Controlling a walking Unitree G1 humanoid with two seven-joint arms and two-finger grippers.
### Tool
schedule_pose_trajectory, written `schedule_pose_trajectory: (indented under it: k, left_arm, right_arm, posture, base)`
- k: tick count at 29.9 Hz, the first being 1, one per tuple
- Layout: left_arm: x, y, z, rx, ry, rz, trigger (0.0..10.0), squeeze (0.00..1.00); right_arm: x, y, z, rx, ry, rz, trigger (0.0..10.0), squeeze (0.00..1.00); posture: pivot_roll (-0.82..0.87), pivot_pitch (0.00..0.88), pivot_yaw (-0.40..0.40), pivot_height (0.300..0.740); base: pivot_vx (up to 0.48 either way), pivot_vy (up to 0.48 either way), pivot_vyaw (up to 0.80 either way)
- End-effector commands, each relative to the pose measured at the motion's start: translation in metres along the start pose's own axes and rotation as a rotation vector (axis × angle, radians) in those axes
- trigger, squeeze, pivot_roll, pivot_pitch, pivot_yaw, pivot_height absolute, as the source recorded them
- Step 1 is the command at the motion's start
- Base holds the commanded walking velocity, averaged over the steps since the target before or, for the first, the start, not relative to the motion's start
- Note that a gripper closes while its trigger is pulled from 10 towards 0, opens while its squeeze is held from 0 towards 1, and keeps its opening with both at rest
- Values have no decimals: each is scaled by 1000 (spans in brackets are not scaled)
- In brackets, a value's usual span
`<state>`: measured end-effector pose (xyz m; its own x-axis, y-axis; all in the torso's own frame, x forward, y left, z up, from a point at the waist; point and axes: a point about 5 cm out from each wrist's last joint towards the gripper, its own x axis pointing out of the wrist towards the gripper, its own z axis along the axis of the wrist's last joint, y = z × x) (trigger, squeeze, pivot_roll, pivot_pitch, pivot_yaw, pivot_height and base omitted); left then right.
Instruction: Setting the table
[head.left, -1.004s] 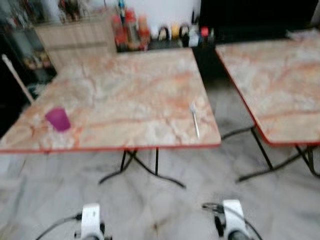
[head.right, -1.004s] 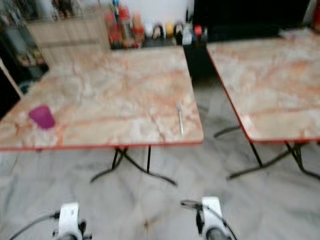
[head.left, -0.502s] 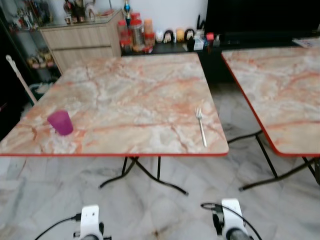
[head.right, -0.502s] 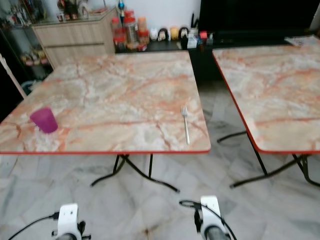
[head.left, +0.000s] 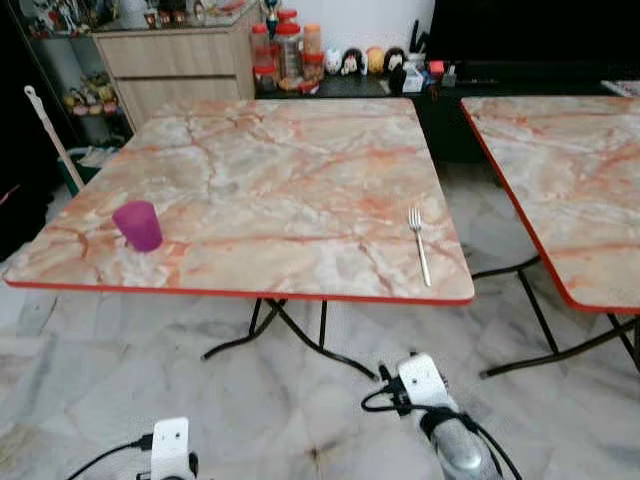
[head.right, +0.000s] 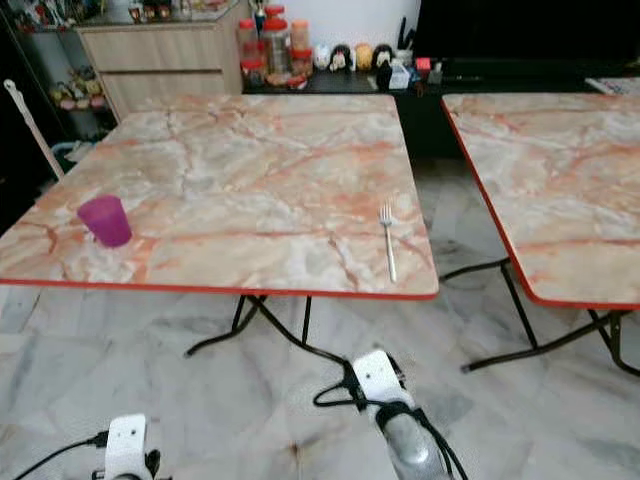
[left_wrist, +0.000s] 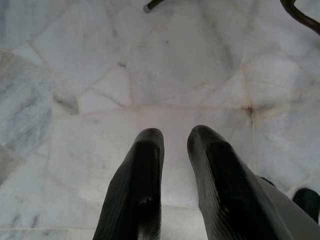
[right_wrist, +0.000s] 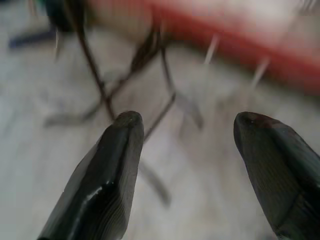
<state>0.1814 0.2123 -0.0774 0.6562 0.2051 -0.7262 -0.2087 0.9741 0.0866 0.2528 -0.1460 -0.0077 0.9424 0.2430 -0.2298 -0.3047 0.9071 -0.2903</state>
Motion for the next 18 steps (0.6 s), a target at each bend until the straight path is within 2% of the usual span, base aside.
schedule_pose_trajectory:
  k: [1,4,6,9,11,14,15,18]
  left_arm:
    - [0,1,0,-10,1,7,10000,0]
    - [0,1,-1,-13,2,7,10000,0]
    - [0,1,0,-16,0,8,10000,0]
    - [0,0,0,-19,-3,9,10000,0]
    - [0,0,1,-21,-6,10,10000,0]
    - [0,-1,2,-23,-8,10,10000,0]
    - [1,-1,3,-29,-10,12,10000,0]
    - [1,-1,3,-34,-11,14,10000,0]
  right_arm:
    - [7,-7,21,-13,-121,-17,10000,0]
    - [10,-9,36,-24,-195,-32,10000,0]
    - [16,-10,54,-17,-267,-55,10000,0]
    - [21,-13,66,4,-305,-85,10000,0]
    - [26,-17,75,54,-322,-123,10000,0]
    - [37,-25,76,169,-267,-199,10000,0]
    - [42,-30,79,244,-248,-238,10000,0]
    - [46,-31,86,282,-261,-247,10000,0]
  posture:
    - [-30,0,22,709]
    - [-32,0,22,709]
    - [-36,0,24,709]
    - [-36,0,26,709]
    - [-40,0,28,709]
    - [-39,0,31,709]
    - [-34,0,30,709]
    - [-30,0,28,709]
  base:
    - [0,0,0]
    - [0,0,0]
    - [0,0,0]
    - [0,0,0]
    - [0,0,0]
    - [0,0,0]
    - [0,0,-800]
    - [0,0,-675]
